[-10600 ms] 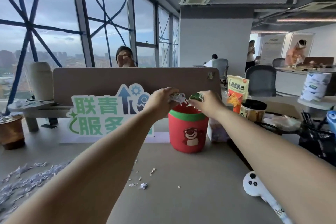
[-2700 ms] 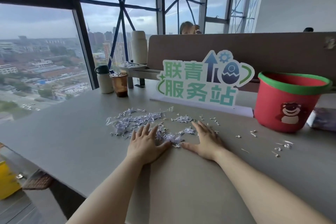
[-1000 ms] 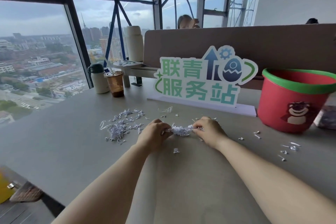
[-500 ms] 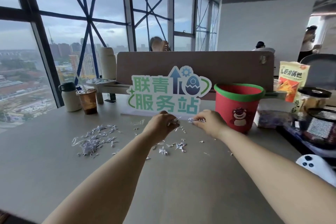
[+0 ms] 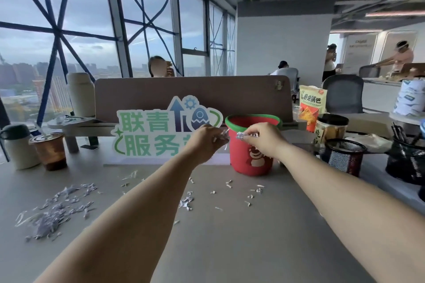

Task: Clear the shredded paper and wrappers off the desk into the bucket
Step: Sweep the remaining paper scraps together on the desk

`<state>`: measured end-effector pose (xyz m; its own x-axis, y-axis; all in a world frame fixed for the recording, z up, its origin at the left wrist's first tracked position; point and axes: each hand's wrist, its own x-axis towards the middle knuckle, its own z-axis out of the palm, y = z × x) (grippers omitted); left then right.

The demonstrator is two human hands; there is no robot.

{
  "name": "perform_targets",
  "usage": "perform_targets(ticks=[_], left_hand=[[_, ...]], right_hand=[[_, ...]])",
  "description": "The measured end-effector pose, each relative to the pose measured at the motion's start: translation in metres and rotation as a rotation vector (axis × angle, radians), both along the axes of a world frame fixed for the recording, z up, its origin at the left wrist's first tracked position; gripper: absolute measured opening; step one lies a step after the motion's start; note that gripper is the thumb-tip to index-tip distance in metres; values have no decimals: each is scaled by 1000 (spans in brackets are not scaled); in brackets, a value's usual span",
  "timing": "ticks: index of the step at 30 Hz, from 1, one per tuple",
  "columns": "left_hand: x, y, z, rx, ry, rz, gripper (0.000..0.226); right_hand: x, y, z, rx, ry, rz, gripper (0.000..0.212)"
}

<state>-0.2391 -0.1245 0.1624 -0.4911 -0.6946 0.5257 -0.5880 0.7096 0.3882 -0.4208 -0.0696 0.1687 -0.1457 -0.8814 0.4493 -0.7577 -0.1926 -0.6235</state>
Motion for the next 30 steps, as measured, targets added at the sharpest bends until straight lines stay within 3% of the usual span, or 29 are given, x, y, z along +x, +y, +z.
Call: perform_targets(ticks=[17,24,30], left_hand=[[-112,-92,55,-90,33,-69,21],[-139,-123,36,-33,-123,-63,27],[-140,-122,36,-30,-203,-43,29]], right_hand=[[-88,-92,55,-21,-56,-122,23],[-108,-128,30,131,43,-116,23],[-113,-125,28,130,101,-122,19]])
